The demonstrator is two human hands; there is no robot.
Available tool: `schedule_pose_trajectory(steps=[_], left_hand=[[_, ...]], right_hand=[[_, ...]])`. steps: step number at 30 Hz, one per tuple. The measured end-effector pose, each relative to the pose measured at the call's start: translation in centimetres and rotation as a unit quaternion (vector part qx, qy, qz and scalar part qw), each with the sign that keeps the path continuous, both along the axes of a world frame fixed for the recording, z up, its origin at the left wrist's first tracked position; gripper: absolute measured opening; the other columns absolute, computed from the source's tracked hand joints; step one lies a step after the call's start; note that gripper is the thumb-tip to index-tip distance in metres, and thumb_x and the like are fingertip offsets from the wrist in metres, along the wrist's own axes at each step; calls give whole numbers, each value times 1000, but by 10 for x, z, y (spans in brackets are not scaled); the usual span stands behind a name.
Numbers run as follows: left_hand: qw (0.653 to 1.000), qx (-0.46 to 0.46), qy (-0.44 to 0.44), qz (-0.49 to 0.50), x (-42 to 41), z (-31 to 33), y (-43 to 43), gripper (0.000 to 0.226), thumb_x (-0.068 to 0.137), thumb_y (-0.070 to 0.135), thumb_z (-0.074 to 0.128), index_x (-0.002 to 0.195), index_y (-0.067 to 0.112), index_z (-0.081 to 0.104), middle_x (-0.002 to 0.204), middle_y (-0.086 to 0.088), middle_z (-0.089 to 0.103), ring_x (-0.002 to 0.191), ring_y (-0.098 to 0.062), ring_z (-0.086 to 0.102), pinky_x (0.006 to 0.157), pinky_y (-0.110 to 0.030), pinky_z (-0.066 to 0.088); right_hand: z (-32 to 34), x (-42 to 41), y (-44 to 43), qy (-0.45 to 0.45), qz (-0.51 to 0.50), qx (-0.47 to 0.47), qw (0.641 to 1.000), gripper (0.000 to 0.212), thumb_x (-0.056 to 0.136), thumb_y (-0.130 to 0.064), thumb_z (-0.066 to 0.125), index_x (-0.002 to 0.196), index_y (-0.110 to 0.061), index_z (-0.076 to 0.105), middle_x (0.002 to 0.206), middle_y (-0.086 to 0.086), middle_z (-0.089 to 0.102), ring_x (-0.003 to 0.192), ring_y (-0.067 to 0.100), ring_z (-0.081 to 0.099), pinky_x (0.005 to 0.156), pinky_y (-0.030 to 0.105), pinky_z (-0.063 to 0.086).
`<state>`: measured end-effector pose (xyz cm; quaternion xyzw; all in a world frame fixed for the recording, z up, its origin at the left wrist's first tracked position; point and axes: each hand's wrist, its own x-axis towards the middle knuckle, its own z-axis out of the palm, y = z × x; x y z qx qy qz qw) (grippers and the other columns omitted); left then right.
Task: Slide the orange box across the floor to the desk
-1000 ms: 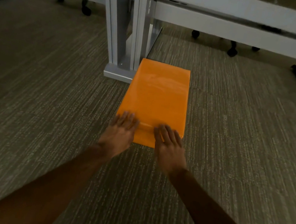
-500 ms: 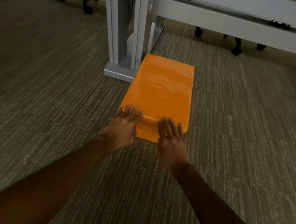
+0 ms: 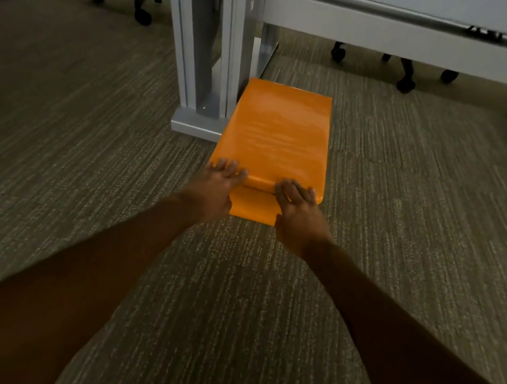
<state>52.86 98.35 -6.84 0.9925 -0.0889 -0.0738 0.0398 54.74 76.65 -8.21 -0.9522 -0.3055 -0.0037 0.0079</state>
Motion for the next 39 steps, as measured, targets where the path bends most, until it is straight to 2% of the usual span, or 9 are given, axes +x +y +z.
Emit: schedule_pose_trajectory(steps=[7,12,22,28,31,35,39], left_hand=[[1000,-5,8,2,34,2,8,82,88,19,56,157,17,12,165,-17,9,152,-40,3,122,-54,12],[1000,3,7,6,50,4,8,88,84,16,59,156,19,9,166,-15,6,152,-38,2,122,-51,11],[1000,-14,-5,17,76,-3,11,93,83,18,63,156,19,6,166,-15,2,152,-38,-4,123,-50,4],[1000,-6,3,31,84,4,8,93,84,20,64,157,21,5,167,-12,1,153,-35,-2,121,-48,12],[999,6,25,37,85,8,9,95,85,23,64,157,25,2,167,-9,-2,153,-34,-3,120,-52,14],[996,55,65,23,88,13,8,98,88,32,62,156,25,-8,166,-10,-10,152,-37,-8,121,-53,4],[998,49,41,30,78,15,5,102,88,32,63,154,29,-14,165,-10,-18,152,-34,-12,119,-59,0]], right_hand=[[1,35,6,3,-1,-3,1000,84,80,-26,64,151,-7,22,158,16,23,146,36,19,117,57,18],[2,54,11,7,-11,16,1000,84,78,-26,65,150,-6,25,158,16,25,145,35,22,117,56,19],[2,87,17,-1,-12,29,1000,82,76,-26,67,147,-7,31,155,16,32,143,34,27,115,53,24],[4,95,21,-2,-20,22,1000,78,76,-27,65,145,-7,34,152,16,36,141,35,31,113,52,28],[13,97,21,17,-24,3,1000,76,78,-27,65,145,-9,35,153,15,35,142,31,31,113,46,30],[29,99,23,52,-30,-35,998,77,82,-27,61,150,-11,29,158,10,28,146,22,24,113,38,33],[35,94,21,71,-37,-61,995,83,84,-31,60,153,-15,16,163,8,12,149,27,16,115,50,27]])
